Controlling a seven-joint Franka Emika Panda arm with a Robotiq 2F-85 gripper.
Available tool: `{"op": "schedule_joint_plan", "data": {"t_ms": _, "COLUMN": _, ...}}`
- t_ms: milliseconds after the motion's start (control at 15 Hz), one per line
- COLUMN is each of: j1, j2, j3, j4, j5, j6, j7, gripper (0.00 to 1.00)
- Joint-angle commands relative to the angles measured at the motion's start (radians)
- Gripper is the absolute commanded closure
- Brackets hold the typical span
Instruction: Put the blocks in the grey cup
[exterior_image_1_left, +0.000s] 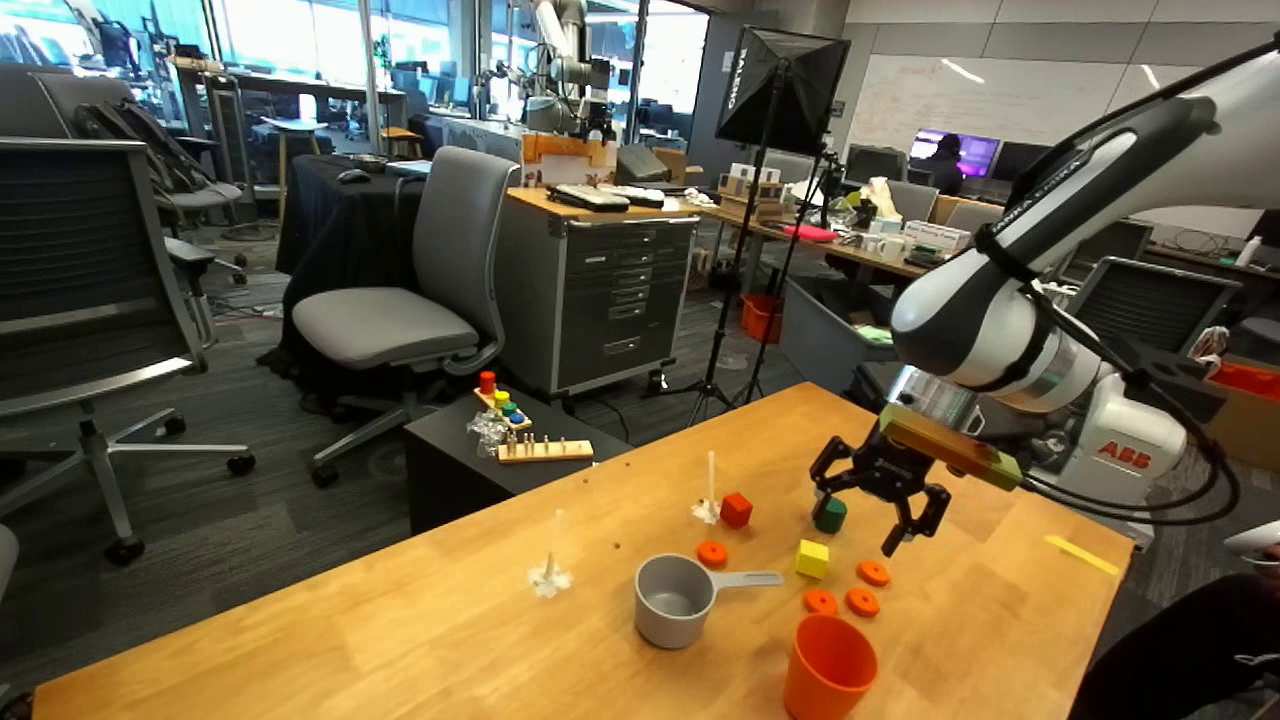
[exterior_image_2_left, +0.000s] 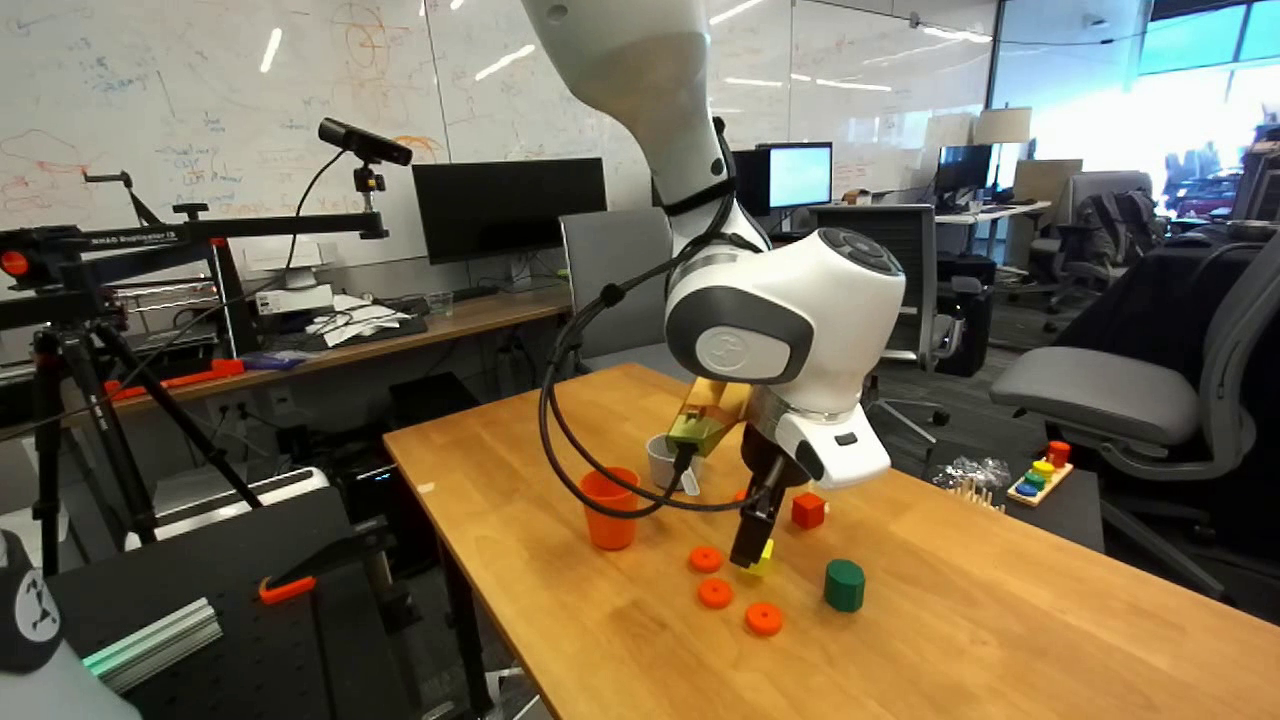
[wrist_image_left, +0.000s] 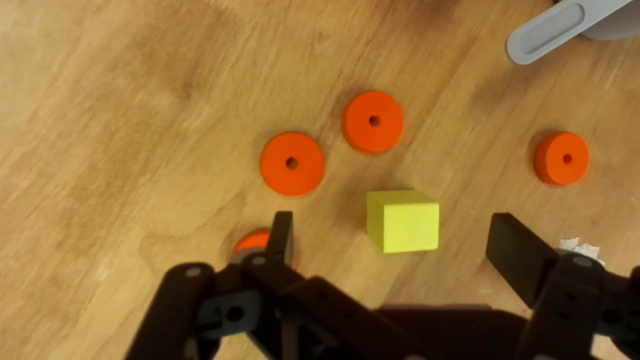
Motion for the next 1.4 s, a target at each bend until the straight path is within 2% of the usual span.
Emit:
{"op": "schedule_joint_plan", "data": {"t_ms": 0, "j1": 0.031, "j2": 0.043, "j3": -0.015, "j4": 0.073, "j5": -0.017, "j6": -0.025, "j7": 0.015, "gripper": 0.0}}
{"op": "schedule_joint_plan", "data": {"t_ms": 800, "j1": 0.062, "j2": 0.191, "j3": -0.024, "j4": 0.24, "j5": -0.083, "j6": -0.086, "j7": 0.039, "gripper": 0.0}}
{"op": "schedule_joint_plan", "data": {"t_ms": 867, "j1": 0.066, "j2": 0.197, "j3": -0.028, "j4": 0.247, "j5": -0.101, "j6": -0.09, "j7": 0.037, "gripper": 0.25}}
{"op": "schedule_joint_plan", "data": {"t_ms": 933, "j1": 0.07, "j2": 0.202, "j3": -0.029, "j4": 0.254, "j5": -0.117, "j6": -0.088, "j7": 0.039, "gripper": 0.26}}
{"op": "schedule_joint_plan", "data": {"t_ms": 1000, "j1": 0.068, "j2": 0.207, "j3": -0.026, "j4": 0.259, "j5": -0.126, "j6": -0.087, "j7": 0.037, "gripper": 0.33}}
{"op": "schedule_joint_plan", "data": {"t_ms": 1333, "j1": 0.064, "j2": 0.225, "j3": -0.025, "j4": 0.279, "j5": -0.164, "j6": -0.093, "j7": 0.031, "gripper": 0.73}}
